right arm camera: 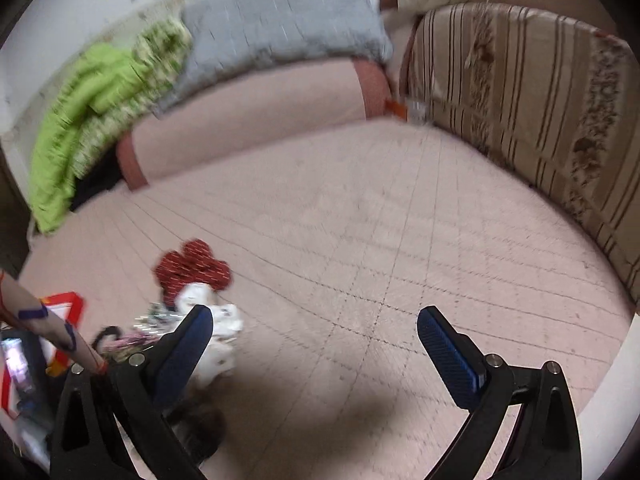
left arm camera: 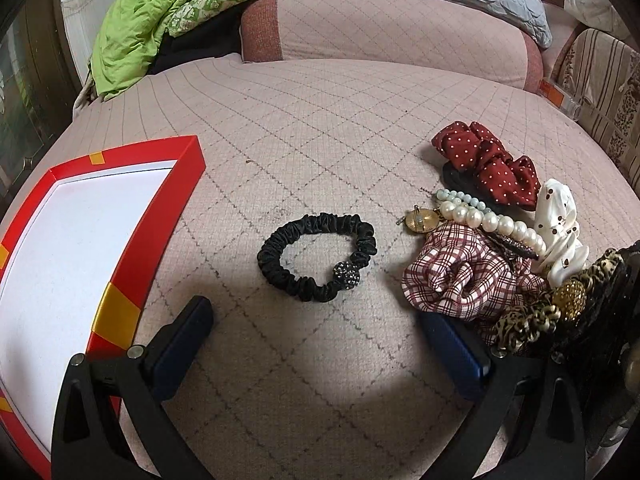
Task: Organize jewelry
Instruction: 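Grasp the black sheer scrunchie with the right gripper and lift it, then carry the black sheer scrunchie with the right gripper while the left gripper grasps the black claw clip, then lower the sheer scrunchie into the tray and open the right gripper while the left carries the clip, then lower the black claw clip into the tray and open the left gripper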
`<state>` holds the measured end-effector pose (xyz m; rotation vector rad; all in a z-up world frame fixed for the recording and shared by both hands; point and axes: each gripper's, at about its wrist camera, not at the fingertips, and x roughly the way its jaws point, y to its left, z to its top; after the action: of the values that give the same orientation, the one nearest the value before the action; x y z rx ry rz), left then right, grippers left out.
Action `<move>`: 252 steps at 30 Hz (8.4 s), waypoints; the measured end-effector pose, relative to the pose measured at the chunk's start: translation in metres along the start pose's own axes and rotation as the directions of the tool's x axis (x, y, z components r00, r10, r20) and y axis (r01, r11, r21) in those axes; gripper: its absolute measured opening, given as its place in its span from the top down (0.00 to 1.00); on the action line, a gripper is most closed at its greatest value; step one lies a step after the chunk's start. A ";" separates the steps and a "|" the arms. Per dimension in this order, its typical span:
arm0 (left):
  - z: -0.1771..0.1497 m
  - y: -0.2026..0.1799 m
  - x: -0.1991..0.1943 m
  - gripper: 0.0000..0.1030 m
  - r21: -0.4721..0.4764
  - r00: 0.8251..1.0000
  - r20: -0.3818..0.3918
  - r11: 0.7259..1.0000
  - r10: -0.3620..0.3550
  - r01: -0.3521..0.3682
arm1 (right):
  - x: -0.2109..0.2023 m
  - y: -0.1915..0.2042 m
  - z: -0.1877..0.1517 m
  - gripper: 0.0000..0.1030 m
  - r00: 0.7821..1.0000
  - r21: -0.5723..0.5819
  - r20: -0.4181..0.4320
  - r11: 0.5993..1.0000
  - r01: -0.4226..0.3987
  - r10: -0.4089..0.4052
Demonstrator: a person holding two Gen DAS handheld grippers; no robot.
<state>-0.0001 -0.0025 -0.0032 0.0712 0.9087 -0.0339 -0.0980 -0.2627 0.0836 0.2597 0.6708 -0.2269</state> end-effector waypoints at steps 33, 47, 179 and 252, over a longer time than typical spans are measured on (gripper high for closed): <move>-0.004 0.056 -0.149 0.00 0.129 0.961 0.245 0.987 -0.128 0.098 | -0.006 0.046 -0.039 0.08 0.901 0.021 -0.073 0.903 -0.428 0.429; -0.012 0.047 -0.161 0.00 0.159 0.952 0.272 0.982 -0.139 0.098 | -0.035 0.073 -0.053 0.08 0.918 -0.190 -0.029 0.899 -0.394 0.396; 0.024 0.225 -0.106 0.69 -0.181 0.972 0.174 0.965 -0.156 0.187 | -0.010 0.204 -0.045 0.70 0.720 -0.168 -0.268 0.705 -0.689 0.640; 0.072 0.311 -0.017 0.48 -0.306 0.980 0.142 0.936 -0.136 0.174 | 0.056 0.334 -0.004 0.18 0.698 -0.196 -0.334 0.677 -0.709 0.634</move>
<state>0.0647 0.3023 0.0688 -0.3014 0.7893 -0.0383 0.0387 0.0465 0.0996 0.2171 0.7943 0.6491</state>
